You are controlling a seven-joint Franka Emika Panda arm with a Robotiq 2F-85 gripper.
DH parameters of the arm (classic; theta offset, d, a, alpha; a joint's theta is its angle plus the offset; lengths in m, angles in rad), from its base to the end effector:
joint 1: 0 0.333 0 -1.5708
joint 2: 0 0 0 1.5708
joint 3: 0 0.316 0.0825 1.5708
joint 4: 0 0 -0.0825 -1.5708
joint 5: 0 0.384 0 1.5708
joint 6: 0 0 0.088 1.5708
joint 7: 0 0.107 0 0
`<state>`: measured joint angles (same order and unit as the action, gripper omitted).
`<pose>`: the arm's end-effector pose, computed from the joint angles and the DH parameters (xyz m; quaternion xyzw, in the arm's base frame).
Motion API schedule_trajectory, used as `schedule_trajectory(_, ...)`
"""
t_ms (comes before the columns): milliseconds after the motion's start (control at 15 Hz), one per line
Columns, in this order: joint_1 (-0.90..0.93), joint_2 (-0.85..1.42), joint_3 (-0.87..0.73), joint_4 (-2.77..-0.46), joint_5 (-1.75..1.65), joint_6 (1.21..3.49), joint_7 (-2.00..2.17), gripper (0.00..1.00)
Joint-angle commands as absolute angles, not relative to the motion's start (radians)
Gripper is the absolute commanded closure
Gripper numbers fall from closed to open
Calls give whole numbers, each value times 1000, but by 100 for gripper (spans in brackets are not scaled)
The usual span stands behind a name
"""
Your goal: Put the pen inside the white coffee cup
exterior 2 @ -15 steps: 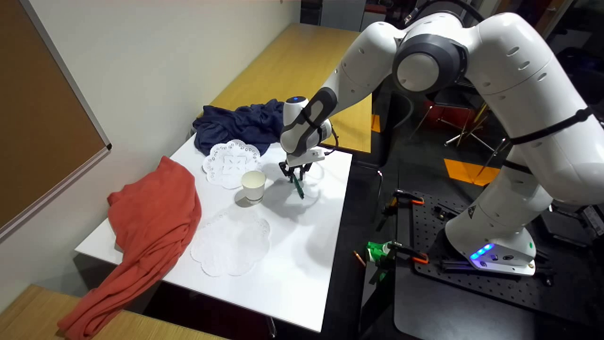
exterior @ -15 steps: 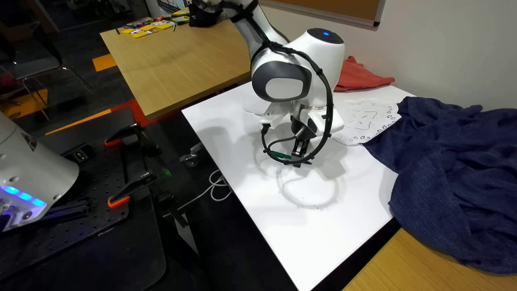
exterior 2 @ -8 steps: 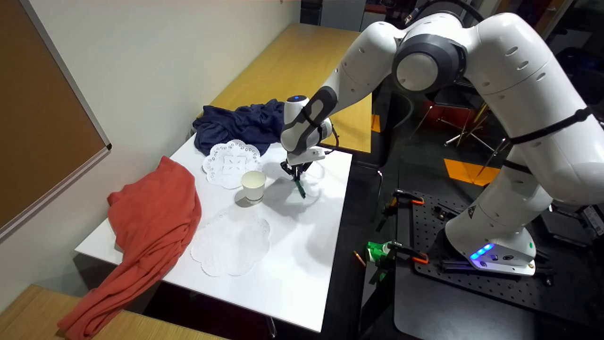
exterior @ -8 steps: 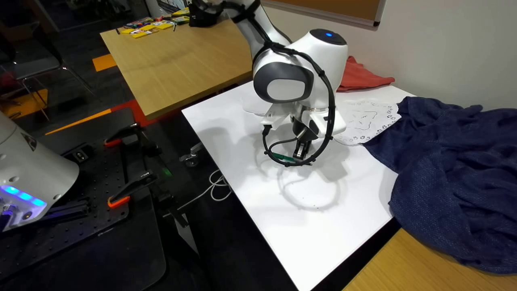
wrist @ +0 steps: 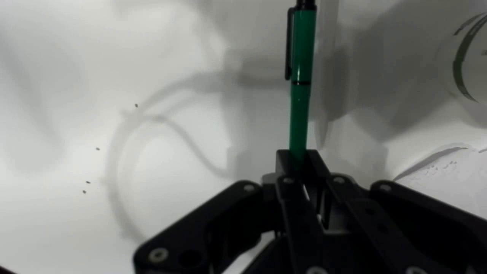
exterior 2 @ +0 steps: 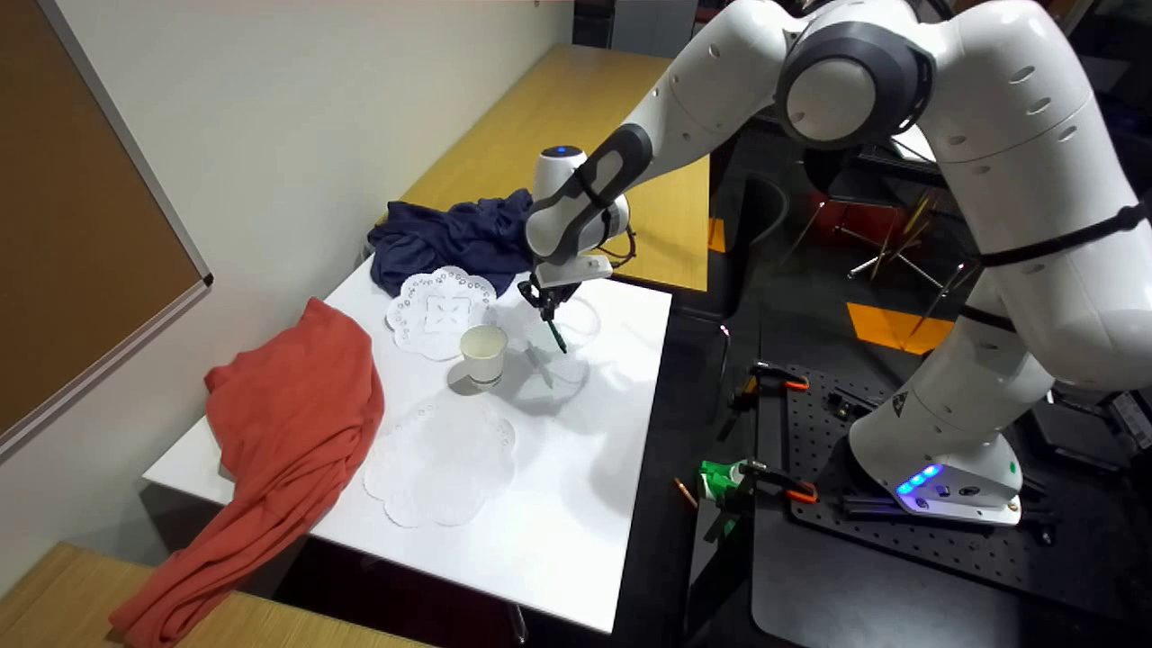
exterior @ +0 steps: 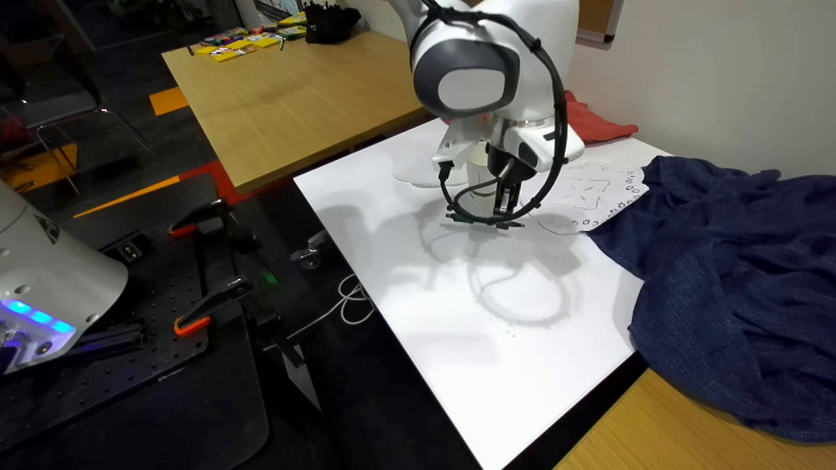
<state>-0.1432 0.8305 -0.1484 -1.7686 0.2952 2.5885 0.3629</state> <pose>0.6187 -0.1863 0.0962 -0.9092 0.4158 -0.0030 0.0230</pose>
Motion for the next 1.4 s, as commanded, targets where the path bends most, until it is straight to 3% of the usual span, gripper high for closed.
schedule_trajectory(0,-151,655,-127,-1878,282,2550,291,97)
schedule_trajectory(667,-40,365,-177,-2002,156,2493,426,97)
schedule_trajectory(1333,129,348,-240,-1984,-194,2519,892,97)
